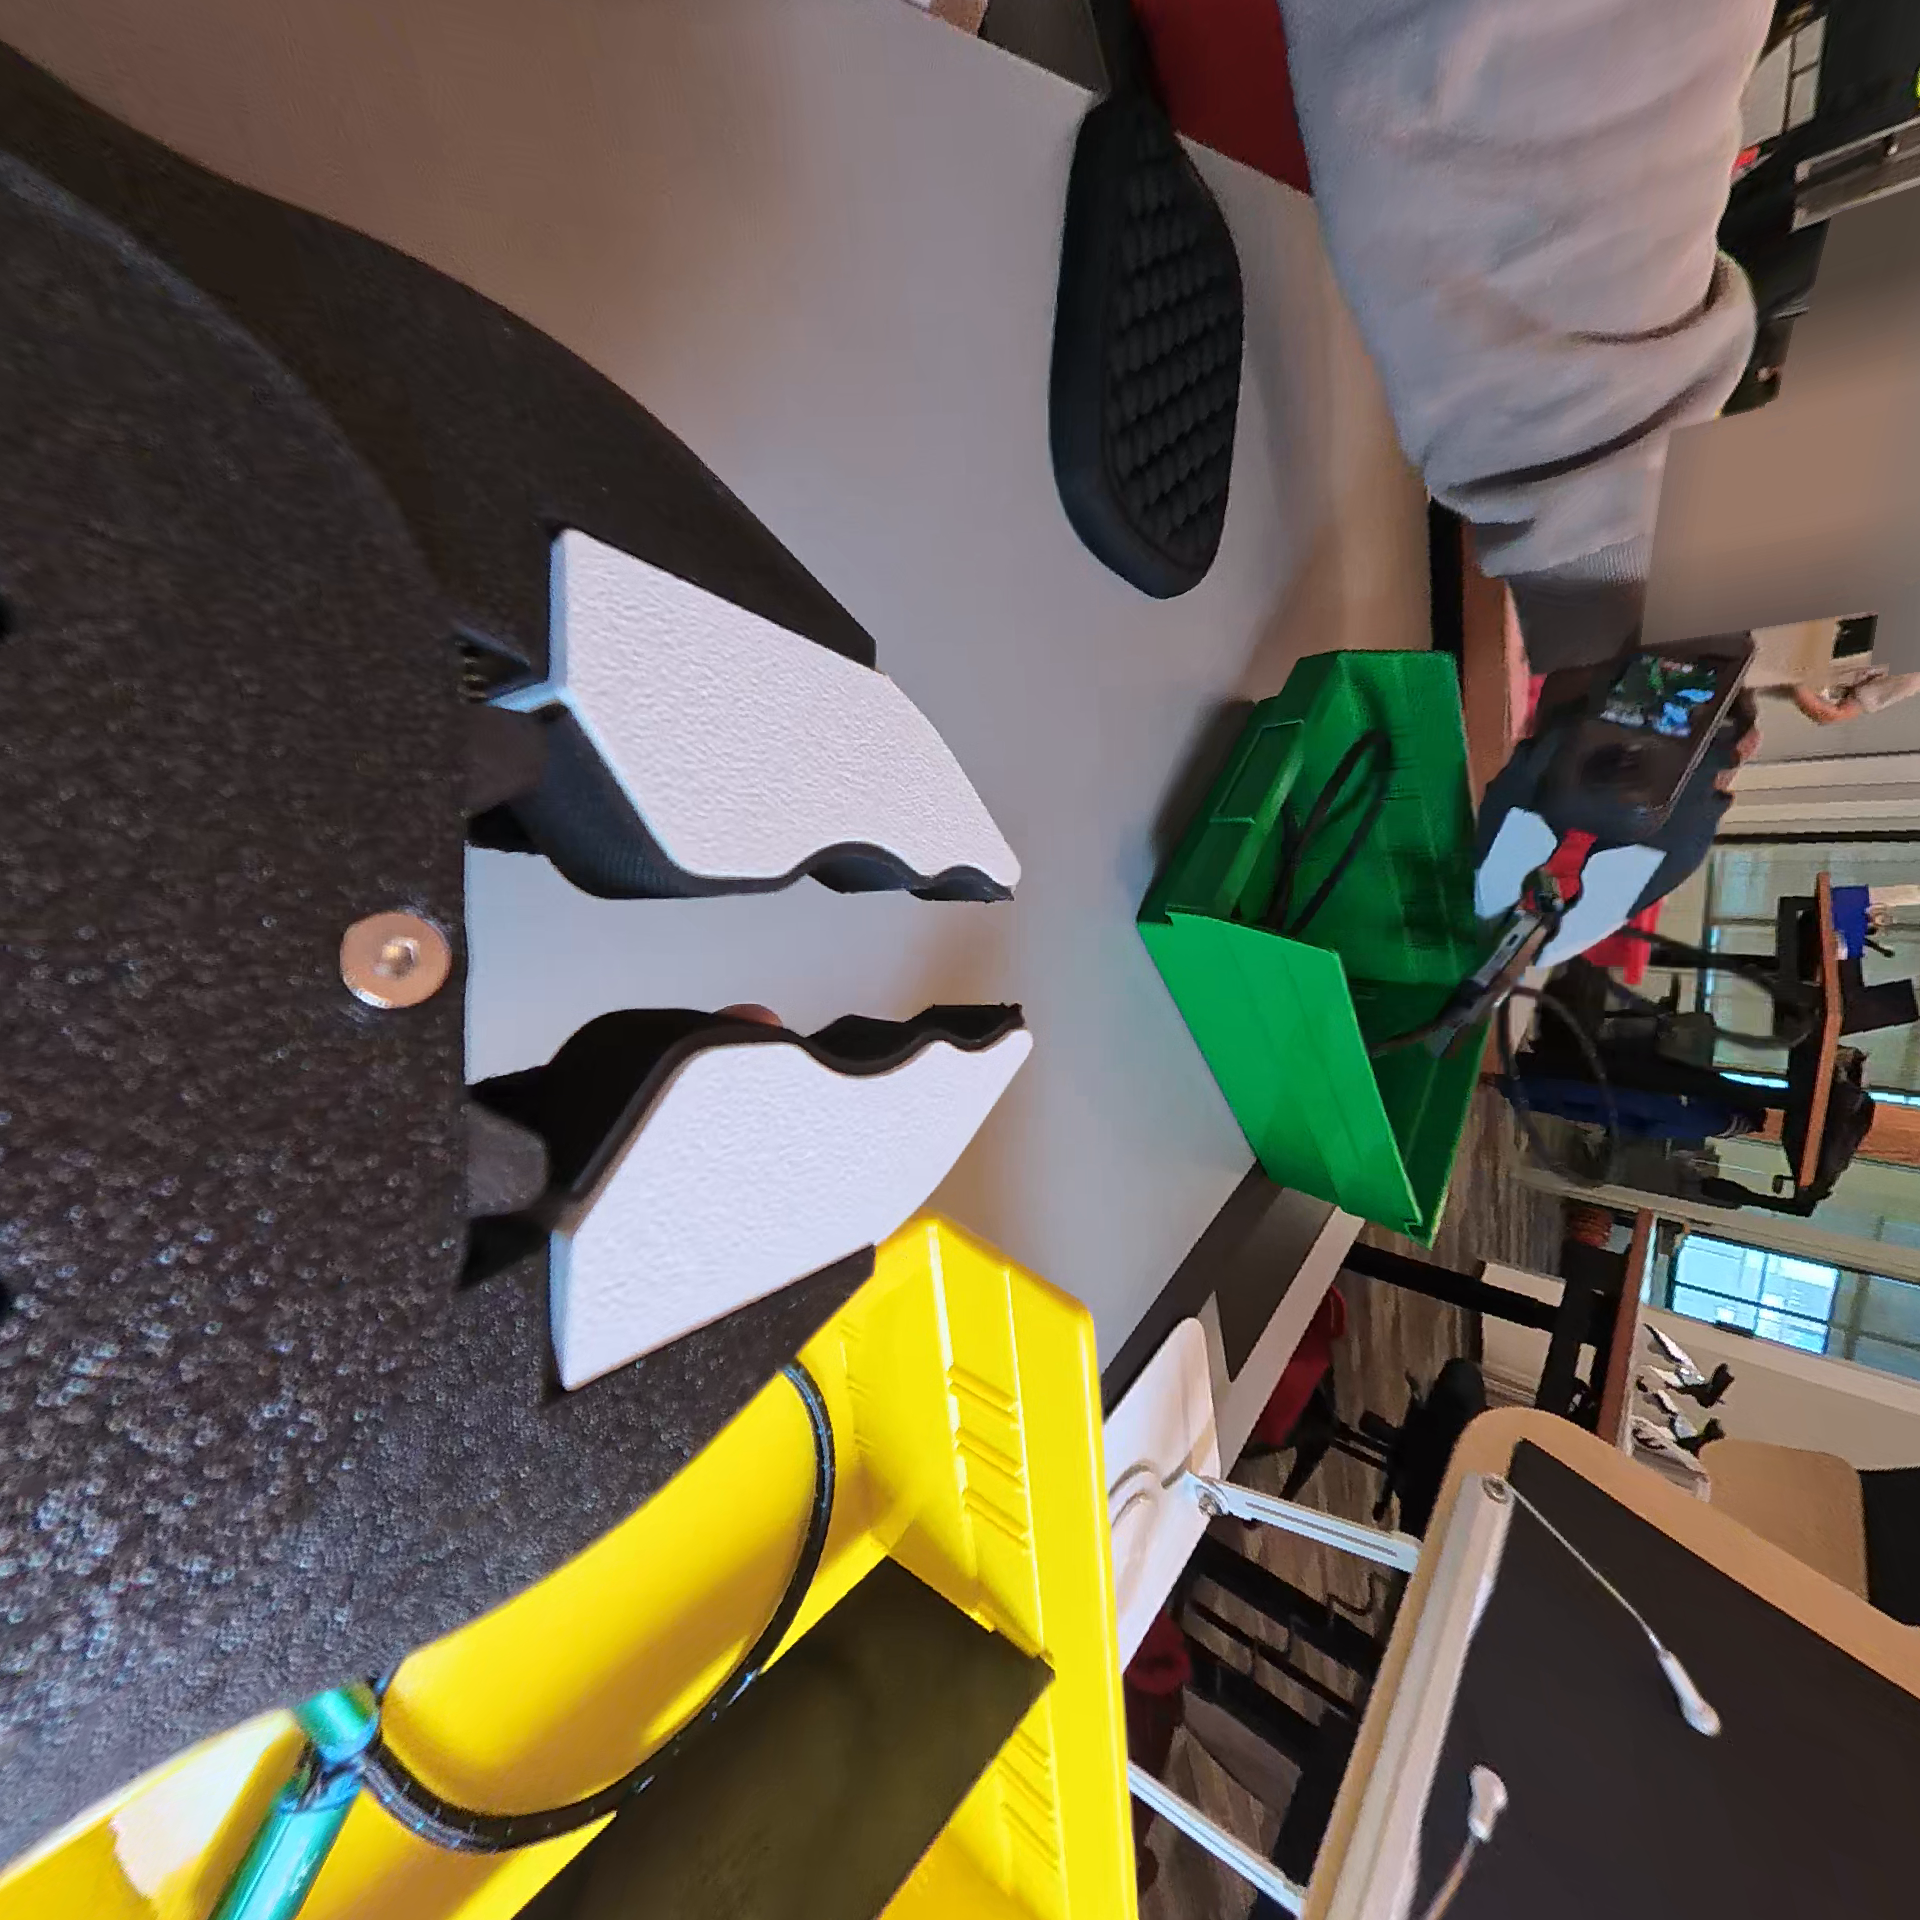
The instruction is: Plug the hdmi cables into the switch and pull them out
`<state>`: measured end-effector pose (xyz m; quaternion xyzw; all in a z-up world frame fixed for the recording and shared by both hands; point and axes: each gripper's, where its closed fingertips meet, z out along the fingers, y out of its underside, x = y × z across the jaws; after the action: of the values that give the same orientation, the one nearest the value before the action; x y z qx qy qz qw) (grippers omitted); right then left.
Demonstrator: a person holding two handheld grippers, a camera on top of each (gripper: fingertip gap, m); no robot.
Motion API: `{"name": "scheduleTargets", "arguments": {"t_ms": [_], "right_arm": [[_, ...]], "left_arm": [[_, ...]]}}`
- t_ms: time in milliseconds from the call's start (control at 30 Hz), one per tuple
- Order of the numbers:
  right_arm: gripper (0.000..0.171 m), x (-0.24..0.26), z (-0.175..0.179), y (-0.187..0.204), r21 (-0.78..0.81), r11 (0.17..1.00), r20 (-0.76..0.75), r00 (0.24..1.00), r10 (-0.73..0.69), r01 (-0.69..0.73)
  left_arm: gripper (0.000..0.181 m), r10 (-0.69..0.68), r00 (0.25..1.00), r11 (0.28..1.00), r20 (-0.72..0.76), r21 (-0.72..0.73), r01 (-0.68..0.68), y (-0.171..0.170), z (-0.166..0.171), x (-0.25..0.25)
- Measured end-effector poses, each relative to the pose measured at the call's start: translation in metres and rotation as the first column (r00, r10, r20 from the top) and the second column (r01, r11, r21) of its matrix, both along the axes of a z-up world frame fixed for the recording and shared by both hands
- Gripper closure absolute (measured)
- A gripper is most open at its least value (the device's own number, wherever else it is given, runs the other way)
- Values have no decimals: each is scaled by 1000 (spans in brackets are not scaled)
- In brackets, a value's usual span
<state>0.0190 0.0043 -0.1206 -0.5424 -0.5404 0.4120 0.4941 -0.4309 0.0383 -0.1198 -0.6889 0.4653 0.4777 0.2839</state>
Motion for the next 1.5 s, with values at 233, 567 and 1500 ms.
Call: {"name": "scheduleTargets", "arguments": {"t_ms": [233, 567, 1500], "right_arm": [[152, -13, 35, -8, 127, 990, -44, 998, -49, 54], [131, -47, 161, -44, 467, 879, -89, 994, -65, 99], [151, -15, 122, -70, 688, 725, -193, 967, 169, 11]], "left_arm": [[160, 18, 994, 963, -110, 269, 13, -36, 130, 31], [160, -62, 969, 937, -240, 321, 139, -64, 221, 195], [160, -479, -34, 698, 877, 404, 591, -140, 116, 372]]}}
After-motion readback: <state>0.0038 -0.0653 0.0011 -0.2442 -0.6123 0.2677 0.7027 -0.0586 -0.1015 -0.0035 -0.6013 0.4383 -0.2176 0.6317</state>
